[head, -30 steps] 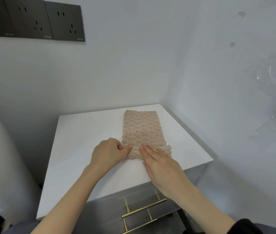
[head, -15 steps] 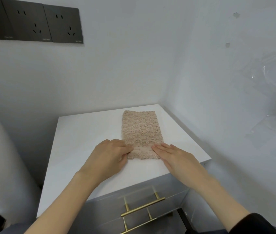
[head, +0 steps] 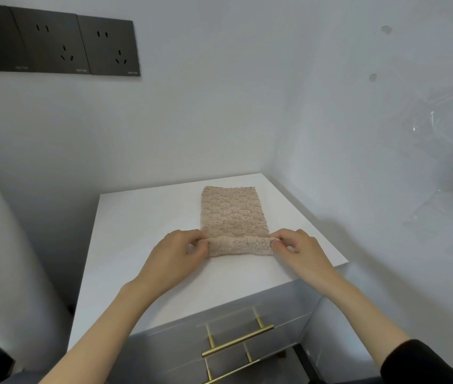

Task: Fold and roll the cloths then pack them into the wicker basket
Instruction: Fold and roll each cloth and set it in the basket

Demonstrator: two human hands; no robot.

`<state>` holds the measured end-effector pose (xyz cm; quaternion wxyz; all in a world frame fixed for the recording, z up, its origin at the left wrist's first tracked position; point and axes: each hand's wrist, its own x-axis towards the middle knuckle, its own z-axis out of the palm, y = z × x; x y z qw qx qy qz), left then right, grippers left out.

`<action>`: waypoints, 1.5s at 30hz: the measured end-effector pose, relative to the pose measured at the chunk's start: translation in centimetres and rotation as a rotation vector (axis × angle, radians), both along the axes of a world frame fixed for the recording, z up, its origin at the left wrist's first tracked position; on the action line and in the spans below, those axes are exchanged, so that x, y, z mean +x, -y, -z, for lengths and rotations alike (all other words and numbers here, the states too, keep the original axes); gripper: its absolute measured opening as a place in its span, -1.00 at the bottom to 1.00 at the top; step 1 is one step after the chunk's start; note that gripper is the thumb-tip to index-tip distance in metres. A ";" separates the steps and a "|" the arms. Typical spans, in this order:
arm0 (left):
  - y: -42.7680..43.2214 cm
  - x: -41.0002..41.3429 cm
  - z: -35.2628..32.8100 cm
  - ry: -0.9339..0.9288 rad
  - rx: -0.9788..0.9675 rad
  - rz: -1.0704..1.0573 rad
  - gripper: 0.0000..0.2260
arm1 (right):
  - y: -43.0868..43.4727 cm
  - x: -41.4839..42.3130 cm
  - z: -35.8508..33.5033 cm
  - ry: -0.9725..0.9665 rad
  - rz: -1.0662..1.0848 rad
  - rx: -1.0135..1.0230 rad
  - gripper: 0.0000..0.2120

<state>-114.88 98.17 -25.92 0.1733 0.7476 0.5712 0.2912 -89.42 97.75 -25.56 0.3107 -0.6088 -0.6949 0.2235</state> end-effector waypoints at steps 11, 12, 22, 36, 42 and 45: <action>-0.6 0.8 1.0 0.005 -0.024 -0.191 -0.83 | 0.3 -1.6 -0.3 0.109 0.249 0.003 -0.95; -0.7 0.9 1.0 -0.004 -0.018 -0.203 -0.83 | 0.5 -1.9 -0.4 0.188 0.253 0.085 -0.96; -1.1 1.5 0.7 -0.074 -0.002 -0.237 -0.82 | 3.4 -7.8 0.8 0.572 -0.291 0.387 -0.51; -0.4 2.2 0.1 -0.398 0.160 -0.272 -0.75 | 3.2 -2.7 0.9 0.648 -0.214 0.260 -0.56; 0.5 1.8 -0.6 -0.341 0.341 0.054 -0.81 | 2.2 -1.5 1.0 0.612 -0.234 0.235 -0.56; 0.8 0.6 -0.4 -0.306 0.252 0.210 -0.69 | 2.0 -1.1 0.9 0.524 -0.230 0.204 -0.54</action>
